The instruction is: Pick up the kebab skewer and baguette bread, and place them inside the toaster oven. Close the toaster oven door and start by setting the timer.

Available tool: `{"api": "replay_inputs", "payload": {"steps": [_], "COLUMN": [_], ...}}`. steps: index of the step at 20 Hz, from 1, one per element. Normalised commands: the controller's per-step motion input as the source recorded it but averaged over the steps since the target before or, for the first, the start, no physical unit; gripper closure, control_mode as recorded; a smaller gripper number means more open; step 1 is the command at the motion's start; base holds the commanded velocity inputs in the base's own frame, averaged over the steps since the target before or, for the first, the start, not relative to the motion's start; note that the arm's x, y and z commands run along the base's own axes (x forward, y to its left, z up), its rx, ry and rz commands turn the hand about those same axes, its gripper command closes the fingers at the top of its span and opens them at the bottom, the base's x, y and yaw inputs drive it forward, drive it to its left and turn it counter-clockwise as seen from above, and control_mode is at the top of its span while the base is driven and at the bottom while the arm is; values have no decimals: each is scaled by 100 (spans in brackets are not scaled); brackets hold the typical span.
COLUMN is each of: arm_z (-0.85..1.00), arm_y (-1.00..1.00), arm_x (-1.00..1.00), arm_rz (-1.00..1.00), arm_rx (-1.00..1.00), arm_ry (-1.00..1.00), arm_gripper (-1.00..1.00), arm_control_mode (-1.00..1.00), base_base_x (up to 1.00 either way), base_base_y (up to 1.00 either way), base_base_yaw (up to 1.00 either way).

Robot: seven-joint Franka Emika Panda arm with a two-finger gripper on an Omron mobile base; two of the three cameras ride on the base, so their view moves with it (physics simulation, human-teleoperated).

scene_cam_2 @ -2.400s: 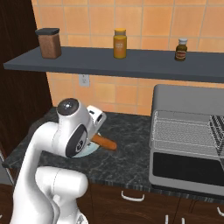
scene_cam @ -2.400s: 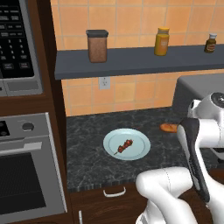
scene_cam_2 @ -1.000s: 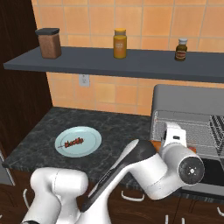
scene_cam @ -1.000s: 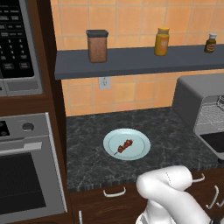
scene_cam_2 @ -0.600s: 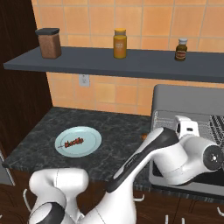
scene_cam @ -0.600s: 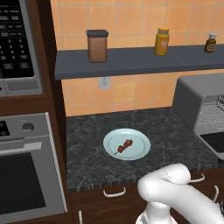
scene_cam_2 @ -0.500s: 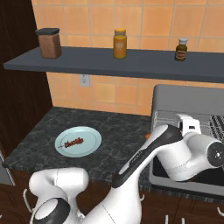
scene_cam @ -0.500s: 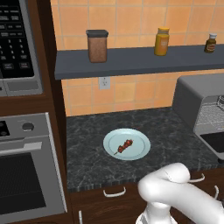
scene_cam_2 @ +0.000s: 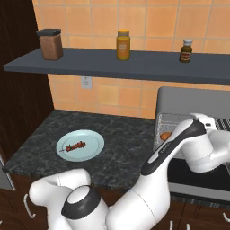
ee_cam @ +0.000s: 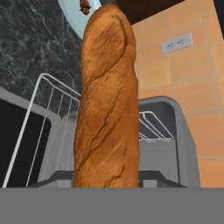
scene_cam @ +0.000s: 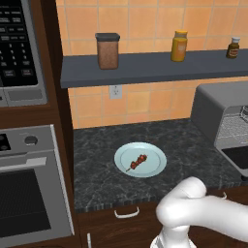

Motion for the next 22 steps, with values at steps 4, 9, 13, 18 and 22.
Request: {"api": "replay_inputs", "payload": {"steps": [4,9,13,18,22], "arm_z": [-59,-23,-21,-27,15], "arm_y": [-8,-13,-16,-9,-25], "arm_x": [26,50,45,14,0], "arm_rz": [0,-13,-12,-1,-1], "arm_rx": [-1,0,-4,-4,0], "arm_ry": [0,-1,-3,-3,0], "arm_gripper": [100,100,100,100,100], "arm_control_mode": [-100,-100,-100,-100,-100], "base_base_x": [0,0,0,0,0], "base_base_y": [0,0,0,0,0], "base_base_yaw": [0,0,0,0,0]}}
